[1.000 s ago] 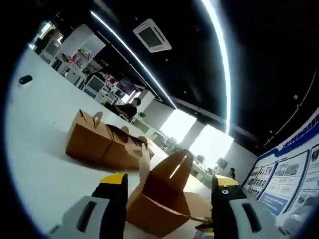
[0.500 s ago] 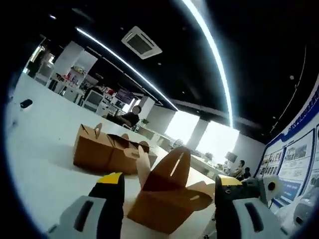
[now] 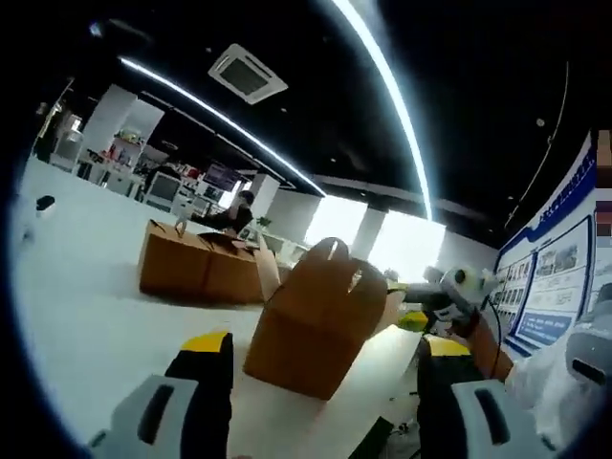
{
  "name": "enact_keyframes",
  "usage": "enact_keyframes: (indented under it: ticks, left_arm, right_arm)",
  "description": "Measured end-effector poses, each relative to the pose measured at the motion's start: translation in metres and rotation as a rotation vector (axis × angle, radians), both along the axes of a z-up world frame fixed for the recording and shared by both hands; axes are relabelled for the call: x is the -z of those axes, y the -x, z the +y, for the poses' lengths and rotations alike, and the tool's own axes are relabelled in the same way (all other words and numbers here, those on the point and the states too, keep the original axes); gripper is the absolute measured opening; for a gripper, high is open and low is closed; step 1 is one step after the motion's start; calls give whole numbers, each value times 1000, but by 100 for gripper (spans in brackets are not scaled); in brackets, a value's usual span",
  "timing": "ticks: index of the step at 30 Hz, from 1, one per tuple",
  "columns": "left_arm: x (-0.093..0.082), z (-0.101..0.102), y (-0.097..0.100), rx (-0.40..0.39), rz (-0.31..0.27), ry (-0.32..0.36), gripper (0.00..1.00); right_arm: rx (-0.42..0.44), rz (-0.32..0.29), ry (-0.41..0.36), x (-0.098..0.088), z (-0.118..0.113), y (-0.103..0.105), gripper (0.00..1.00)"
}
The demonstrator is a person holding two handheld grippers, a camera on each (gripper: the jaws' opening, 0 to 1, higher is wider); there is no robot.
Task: Pick up one paper box from the group, open the paper box, and remove the item inside
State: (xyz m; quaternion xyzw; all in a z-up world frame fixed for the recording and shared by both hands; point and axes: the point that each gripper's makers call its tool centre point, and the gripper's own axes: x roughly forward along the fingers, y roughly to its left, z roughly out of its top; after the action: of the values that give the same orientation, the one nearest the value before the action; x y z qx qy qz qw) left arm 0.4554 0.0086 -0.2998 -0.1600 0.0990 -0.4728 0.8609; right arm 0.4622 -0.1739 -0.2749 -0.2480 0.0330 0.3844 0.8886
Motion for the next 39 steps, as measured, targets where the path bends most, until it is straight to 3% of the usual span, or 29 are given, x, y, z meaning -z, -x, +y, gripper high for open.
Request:
enact_keyframes:
  ticks: [2,5,8,11,18,27,35,39]
  left_arm:
    - [3,-2,1,-13,-13,-20,79]
    - [6,-2,-1,-49,-78,-91,79]
    - [10,-7,-1,-66,-99,-129,77]
    - [20,-10,-4,-99,-122,-193,77]
    - [33,-15,-11,-147,-135,-257,72]
    - [39,-20,-18,-156,-140,-303,61]
    - [36,-18,-25,-166,-136,-295,51]
    - [35,-24,-13,-133,-138,-291,57]
  right_arm:
    - [-16,24,-11,3,4,-8,38]
    - [-28,46,-44,3,9,-20,38]
    - [-69,87,-64,9,18,-22,39]
    - [-75,94,-65,14,22,-28,40]
    - [-98,112,-94,17,32,-35,39]
    - [-129,137,-120,21,47,-32,36]
    - [-141,147,-121,25,53,-30,32]
    - [-133,151,-125,26,50,-32,32]
